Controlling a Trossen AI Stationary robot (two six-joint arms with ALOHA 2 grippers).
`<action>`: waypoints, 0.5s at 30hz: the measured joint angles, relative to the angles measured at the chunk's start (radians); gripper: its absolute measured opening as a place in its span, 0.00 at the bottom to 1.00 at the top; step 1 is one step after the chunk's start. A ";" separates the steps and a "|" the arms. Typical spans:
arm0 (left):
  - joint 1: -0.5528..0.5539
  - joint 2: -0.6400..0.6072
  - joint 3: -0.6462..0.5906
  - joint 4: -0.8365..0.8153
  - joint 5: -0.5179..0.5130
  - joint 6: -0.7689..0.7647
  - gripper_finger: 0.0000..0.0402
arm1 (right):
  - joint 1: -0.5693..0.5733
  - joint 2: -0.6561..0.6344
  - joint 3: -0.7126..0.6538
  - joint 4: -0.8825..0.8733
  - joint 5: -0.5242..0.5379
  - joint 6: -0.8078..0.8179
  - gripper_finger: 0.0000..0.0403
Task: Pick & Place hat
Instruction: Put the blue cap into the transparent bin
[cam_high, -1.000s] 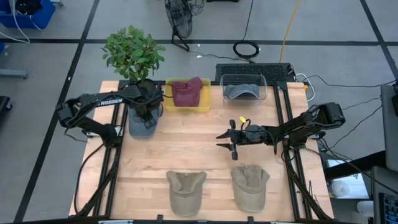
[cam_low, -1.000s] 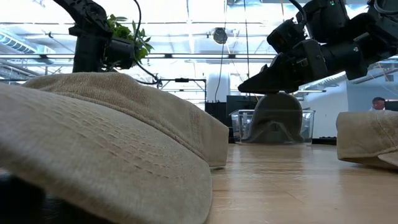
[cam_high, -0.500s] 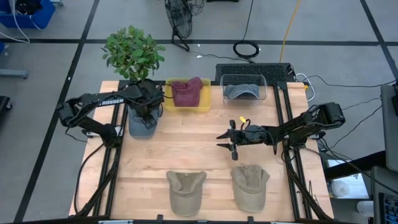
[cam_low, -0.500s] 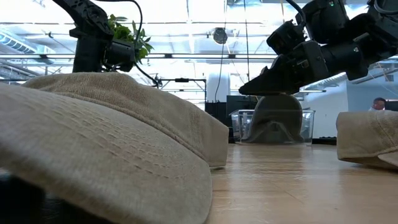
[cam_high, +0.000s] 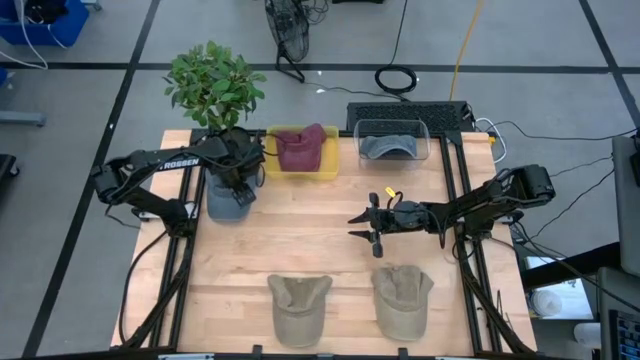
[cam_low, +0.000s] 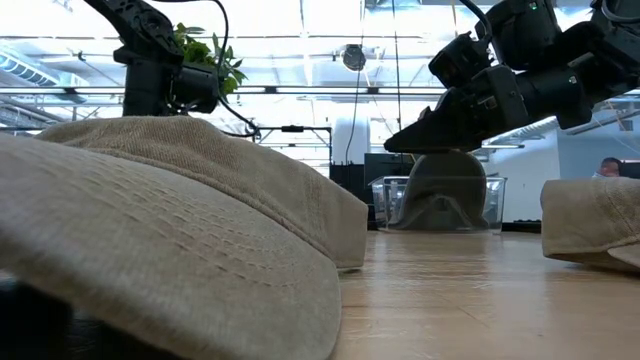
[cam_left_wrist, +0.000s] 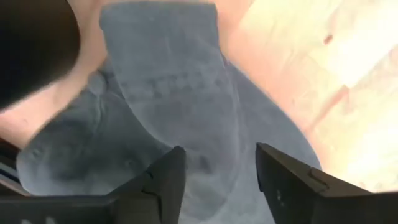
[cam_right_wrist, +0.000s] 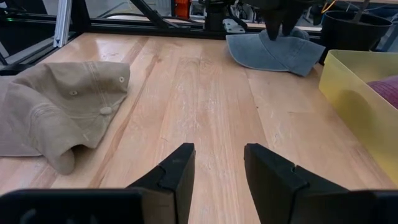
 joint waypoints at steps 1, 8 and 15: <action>0.000 0.000 0.000 0.002 0.006 0.003 0.45 | 0.000 0.000 0.000 -0.002 0.000 0.000 0.31; 0.000 0.027 -0.001 -0.030 0.021 0.009 0.35 | 0.000 0.000 0.000 -0.004 0.000 0.000 0.31; 0.000 0.115 -0.002 -0.029 -0.006 0.002 0.35 | 0.000 0.000 0.000 -0.013 0.000 0.000 0.31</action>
